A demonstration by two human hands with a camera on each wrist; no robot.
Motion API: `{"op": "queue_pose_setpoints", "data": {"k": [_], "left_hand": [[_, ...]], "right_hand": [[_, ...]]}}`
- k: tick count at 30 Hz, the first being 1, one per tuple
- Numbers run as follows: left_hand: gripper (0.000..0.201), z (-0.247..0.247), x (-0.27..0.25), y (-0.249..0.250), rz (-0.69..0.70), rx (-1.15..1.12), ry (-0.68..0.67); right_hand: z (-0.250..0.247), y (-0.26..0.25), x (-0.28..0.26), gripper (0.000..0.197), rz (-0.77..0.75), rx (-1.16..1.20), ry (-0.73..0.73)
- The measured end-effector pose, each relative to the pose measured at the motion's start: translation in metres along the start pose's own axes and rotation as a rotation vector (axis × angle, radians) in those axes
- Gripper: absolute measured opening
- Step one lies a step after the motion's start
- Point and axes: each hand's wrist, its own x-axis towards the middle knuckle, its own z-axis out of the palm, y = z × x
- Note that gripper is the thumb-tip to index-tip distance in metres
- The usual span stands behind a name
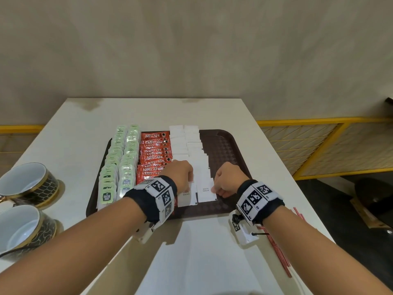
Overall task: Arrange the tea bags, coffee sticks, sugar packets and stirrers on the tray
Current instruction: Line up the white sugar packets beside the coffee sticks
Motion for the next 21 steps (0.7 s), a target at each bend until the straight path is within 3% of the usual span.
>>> {"op": "queue_pose_setpoints", "data": {"k": [5, 8, 11, 14, 18, 21], "left_hand": [[0.032, -0.011, -0.009, -0.004, -0.007, -0.065, 0.065], [0.025, -0.032, -0.023, -0.007, -0.006, -0.183, 0.154], [0.02, -0.049, -0.044, -0.013, 0.005, -0.286, 0.242], [0.021, -0.057, -0.069, -0.021, -0.006, -0.37, 0.307], [0.022, -0.051, -0.102, -0.039, -0.049, -0.421, 0.321], [0.022, -0.042, -0.121, -0.053, -0.093, -0.453, 0.337]], "right_hand": [[-0.005, 0.003, 0.008, 0.014, -0.056, 0.079, 0.138], [-0.009, -0.002, 0.018, 0.03, -0.113, 0.196, 0.212], [-0.008, -0.019, 0.021, 0.041, -0.109, 0.282, 0.16], [-0.004, -0.031, 0.026, 0.041, -0.106, 0.285, 0.078], [0.0, -0.036, 0.032, 0.028, -0.098, 0.165, 0.09], [-0.001, -0.034, 0.041, 0.038, -0.171, 0.034, 0.043]]}}
